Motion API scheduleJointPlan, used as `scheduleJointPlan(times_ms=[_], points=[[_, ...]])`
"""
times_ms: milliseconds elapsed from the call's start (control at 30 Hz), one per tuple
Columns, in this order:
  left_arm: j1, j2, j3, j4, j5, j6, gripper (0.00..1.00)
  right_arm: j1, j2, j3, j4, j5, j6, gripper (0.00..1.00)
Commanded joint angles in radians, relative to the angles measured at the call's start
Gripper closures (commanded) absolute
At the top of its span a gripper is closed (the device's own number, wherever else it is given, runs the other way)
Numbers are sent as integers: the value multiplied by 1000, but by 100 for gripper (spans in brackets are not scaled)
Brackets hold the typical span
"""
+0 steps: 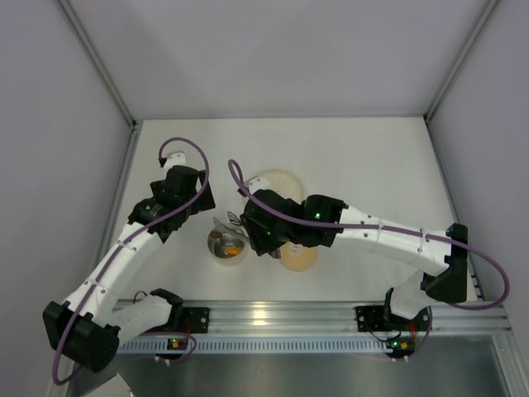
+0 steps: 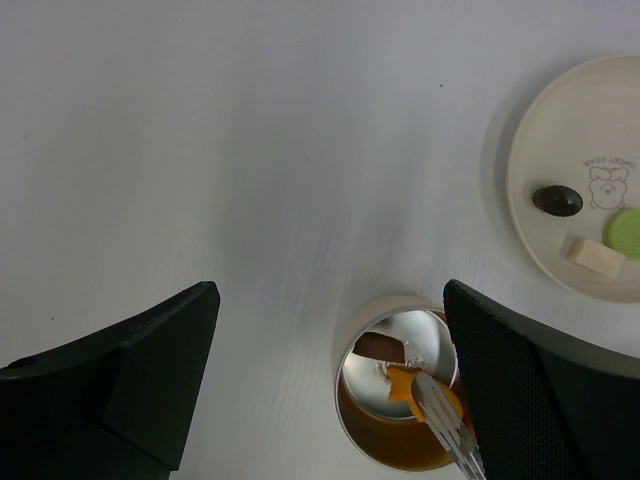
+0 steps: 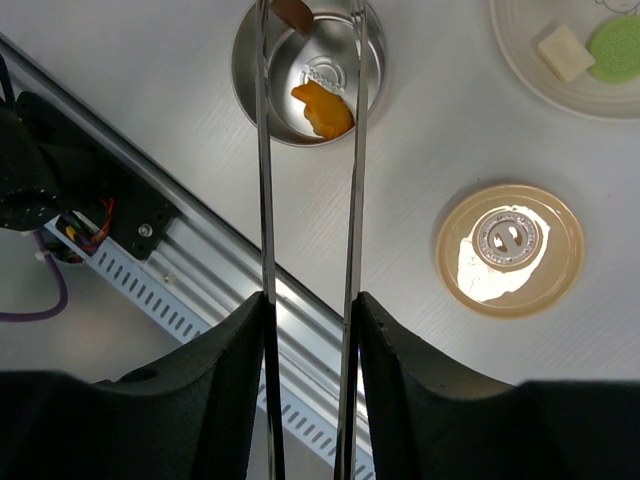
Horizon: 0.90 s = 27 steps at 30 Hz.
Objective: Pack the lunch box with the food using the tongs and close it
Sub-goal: Place the fake food in the packing box, then pick up the fake food from the plate.
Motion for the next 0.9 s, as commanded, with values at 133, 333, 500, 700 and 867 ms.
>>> scheduleJointPlan(times_ms=[133,333,500,700,867], points=[[5,-6,25,6,2,-5,1,7,-30,47,-48,91,6,59],[6,-5,25,8,3,-6,1,-111,-80,-25,-41,115,-11,59],[5,2,25,9,8,-7,1,-222,-56,-59,-6,105,-37,60],[6,5,23,8,8,-6,1,-280,51,-18,22,85,-61,63],[5,5,23,6,8,-2,1,-286,142,48,17,70,-74,63]])
